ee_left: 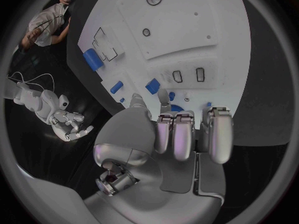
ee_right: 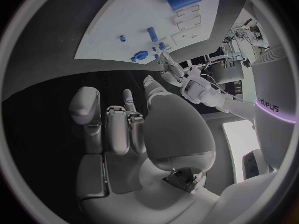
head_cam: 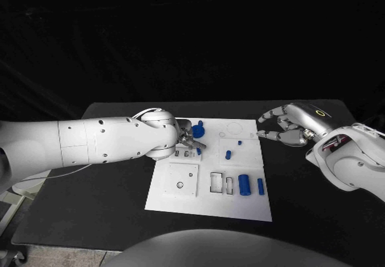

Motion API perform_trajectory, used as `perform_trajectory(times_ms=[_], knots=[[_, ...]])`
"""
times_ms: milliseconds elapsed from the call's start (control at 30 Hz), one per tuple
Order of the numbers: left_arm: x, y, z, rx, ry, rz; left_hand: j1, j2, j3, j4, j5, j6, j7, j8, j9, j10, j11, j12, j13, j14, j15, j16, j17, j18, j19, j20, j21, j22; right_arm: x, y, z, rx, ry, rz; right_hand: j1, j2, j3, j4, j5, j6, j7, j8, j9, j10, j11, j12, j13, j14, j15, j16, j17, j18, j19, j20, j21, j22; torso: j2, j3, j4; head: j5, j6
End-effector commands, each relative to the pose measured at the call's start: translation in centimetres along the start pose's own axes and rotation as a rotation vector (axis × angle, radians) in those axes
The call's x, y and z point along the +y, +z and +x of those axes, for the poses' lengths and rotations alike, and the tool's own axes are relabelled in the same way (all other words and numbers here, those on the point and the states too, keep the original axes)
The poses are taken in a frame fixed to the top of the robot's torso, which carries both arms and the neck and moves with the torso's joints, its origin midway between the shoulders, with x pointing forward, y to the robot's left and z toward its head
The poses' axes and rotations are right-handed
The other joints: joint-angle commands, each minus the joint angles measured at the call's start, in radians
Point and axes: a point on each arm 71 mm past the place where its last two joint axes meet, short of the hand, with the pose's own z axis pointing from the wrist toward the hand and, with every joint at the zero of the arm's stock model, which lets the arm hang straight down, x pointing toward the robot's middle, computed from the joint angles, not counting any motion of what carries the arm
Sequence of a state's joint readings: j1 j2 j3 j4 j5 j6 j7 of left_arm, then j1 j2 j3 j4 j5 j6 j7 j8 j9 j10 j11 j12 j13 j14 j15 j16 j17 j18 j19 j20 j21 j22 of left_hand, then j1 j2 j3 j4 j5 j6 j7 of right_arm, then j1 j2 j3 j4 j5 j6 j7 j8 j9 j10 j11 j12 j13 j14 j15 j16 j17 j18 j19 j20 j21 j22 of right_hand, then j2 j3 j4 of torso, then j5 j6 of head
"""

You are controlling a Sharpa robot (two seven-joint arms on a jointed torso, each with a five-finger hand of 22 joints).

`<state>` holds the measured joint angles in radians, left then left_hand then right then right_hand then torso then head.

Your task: Assemble the parts on the task board

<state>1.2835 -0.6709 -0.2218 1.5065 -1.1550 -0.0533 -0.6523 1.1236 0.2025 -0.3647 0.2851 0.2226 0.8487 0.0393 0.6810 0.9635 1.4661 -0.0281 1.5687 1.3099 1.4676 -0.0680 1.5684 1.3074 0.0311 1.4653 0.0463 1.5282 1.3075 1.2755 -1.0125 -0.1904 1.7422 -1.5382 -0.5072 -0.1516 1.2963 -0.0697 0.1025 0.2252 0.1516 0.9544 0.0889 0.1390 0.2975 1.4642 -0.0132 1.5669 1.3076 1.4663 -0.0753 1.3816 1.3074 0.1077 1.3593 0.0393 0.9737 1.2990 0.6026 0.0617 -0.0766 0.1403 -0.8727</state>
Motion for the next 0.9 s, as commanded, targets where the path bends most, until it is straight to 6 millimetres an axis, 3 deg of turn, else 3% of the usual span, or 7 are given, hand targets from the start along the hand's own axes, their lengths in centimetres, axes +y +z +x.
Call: perform_trajectory(times_ms=[33,433,900], knots=[[-0.28,0.16,0.40,0.039,0.008,0.005,0.013,0.000,0.006,-0.002,0.003,0.006,-0.001,-0.008,0.000,0.105,0.005,0.002,0.261,0.103,0.003,0.002,0.263,-0.004,0.011,0.002,-0.005,0.173,0.00,0.01,0.08,0.008,0.008,-0.003,0.004,0.010,0.000,0.003,0.003,0.006,-0.001,0.001,-0.001,0.097,0.006,-0.007,0.253,0.066,0.004,0.004,0.092,0.008,0.009,0.000,-0.004,0.000,-0.002,0.0005,-0.0003,0.000,0.000],[-0.50,0.52,0.70,0.070,-0.002,0.005,0.035,0.005,0.020,-0.004,0.023,0.009,0.001,-0.038,0.000,0.105,0.007,0.002,0.261,0.103,0.005,0.002,0.263,-0.003,0.009,0.004,-0.007,0.172,-0.43,-0.23,0.04,0.016,0.019,0.015,0.004,0.010,0.000,0.004,0.004,0.007,-0.001,0.001,-0.001,0.097,0.007,-0.007,0.253,0.066,0.004,0.004,0.092,0.009,0.009,0.000,-0.005,0.000,-0.004,0.0004,0.0007,-0.020,0.000],[-0.67,0.81,0.72,0.077,0.000,0.003,0.064,0.005,0.036,-0.008,0.061,0.014,0.003,-0.070,0.006,0.105,0.009,0.002,0.261,0.103,0.007,0.002,0.263,-0.001,0.002,0.006,-0.012,0.167,-0.45,-0.25,0.19,0.027,0.024,0.018,0.004,0.011,0.000,0.004,0.005,0.008,-0.001,0.001,-0.001,0.096,0.007,-0.007,0.252,0.066,0.005,0.003,0.090,0.009,0.009,0.001,-0.007,0.000,-0.004,-0.0001,0.0005,-0.023,0.000]])
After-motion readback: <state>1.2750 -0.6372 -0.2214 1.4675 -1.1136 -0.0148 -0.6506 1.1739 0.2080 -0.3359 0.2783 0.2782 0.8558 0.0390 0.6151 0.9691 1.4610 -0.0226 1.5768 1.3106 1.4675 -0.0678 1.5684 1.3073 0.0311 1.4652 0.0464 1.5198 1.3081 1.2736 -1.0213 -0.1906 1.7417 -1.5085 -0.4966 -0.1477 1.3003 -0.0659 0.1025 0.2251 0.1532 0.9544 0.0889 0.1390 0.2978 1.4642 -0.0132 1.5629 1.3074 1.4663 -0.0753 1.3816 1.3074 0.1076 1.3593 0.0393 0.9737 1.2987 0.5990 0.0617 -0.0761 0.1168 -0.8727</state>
